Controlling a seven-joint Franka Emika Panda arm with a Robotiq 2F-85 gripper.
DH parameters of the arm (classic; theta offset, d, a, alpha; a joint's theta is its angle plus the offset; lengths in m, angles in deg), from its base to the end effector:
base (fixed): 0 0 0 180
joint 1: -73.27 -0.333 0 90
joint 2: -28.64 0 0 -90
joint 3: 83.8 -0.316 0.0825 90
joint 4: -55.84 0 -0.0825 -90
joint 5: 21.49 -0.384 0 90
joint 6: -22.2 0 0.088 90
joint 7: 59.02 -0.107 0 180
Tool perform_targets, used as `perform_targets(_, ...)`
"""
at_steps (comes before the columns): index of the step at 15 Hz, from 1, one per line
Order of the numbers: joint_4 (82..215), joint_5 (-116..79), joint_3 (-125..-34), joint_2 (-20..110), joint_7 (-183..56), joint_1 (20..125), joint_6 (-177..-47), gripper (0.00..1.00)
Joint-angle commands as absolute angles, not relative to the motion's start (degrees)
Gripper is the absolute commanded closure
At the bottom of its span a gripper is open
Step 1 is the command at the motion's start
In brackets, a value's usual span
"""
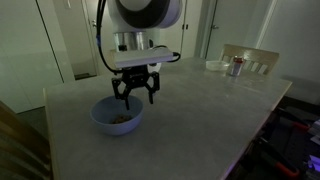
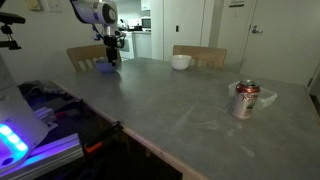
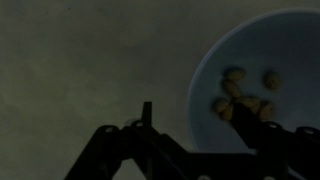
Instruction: Slide the blue bowl to the right
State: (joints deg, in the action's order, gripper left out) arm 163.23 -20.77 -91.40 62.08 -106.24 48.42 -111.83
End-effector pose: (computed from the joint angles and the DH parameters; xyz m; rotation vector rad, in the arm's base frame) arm 0.5292 0.3323 0.1919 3.0852 -0.4129 -0.2014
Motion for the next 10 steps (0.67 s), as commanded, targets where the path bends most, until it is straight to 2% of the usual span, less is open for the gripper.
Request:
perform_targets(1,160.20,-20.58,-90.72,64.18,-106.51,47.78,-111.06,0.47)
perform_targets(8,158.70,-20.97,-91.23,65.27,-104.66,48.24,-110.48,0.96)
perform_targets(10,158.62,-21.10,-91.32,65.24,-104.17,48.35,-110.24,1.00)
